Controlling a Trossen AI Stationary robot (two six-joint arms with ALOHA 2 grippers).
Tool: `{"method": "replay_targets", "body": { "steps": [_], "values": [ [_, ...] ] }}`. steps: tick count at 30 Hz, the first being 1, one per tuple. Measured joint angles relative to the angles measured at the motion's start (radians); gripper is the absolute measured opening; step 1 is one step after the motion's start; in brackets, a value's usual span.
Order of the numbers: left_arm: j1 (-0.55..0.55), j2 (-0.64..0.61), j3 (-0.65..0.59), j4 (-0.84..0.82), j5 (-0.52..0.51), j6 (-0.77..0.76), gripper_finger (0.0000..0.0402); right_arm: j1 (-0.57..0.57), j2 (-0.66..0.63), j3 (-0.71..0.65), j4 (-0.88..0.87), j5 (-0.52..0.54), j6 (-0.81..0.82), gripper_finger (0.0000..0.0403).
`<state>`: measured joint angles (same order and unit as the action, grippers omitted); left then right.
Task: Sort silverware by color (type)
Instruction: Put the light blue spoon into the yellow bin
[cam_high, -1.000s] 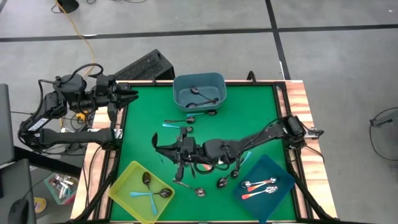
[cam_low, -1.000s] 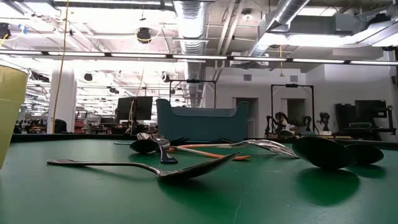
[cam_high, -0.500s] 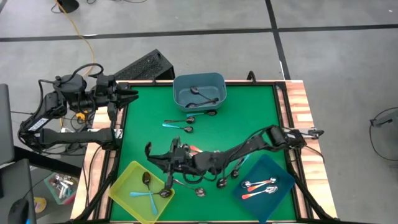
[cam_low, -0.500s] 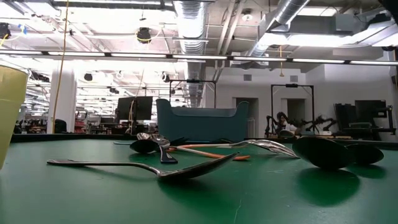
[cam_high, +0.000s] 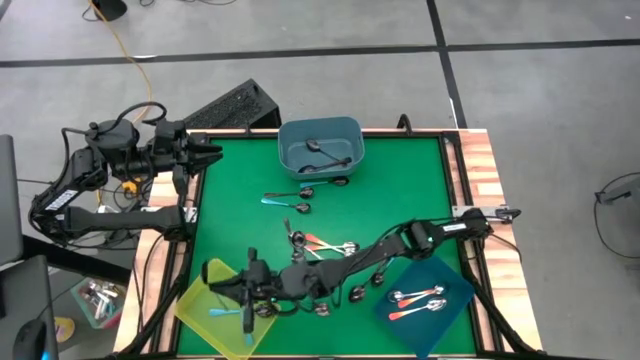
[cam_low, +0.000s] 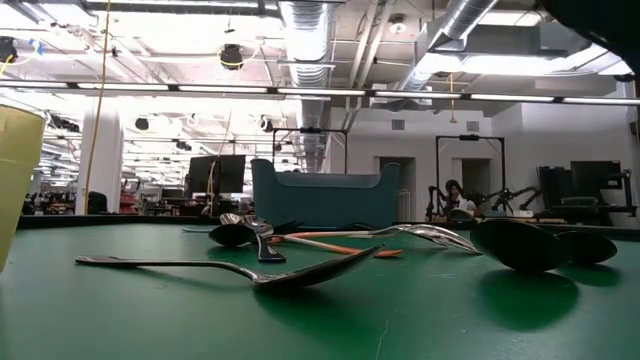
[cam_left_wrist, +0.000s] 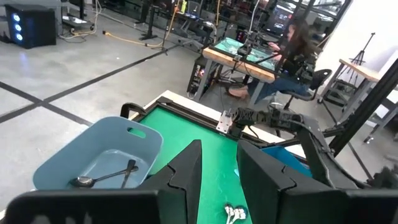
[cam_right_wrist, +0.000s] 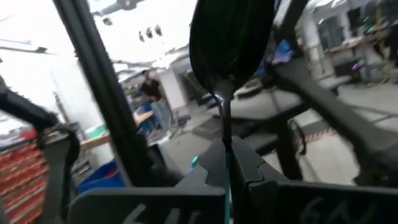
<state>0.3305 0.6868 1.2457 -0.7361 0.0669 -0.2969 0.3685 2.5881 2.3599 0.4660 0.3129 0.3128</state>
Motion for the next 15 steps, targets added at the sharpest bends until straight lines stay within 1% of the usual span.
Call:
{"method": "replay_targets", "body": {
  "steps": [2,7,15],
  "values": [
    [0.0,0.0,0.0,0.0,0.0,0.0,0.0086,0.007,0.008,-0.031,0.026,0.001,0.035,0.0008],
    [0.0,0.0,0.0,-0.001,0.001,-0.002,0.0086,0.018,0.034,-0.033,0.026,0.004,0.097,0.0008],
    [0.0,0.0,0.0,-0.002,0.002,-0.021,0.0086,0.034,0.036,-0.032,0.003,0.004,0.101,0.0008]
  ]
}}
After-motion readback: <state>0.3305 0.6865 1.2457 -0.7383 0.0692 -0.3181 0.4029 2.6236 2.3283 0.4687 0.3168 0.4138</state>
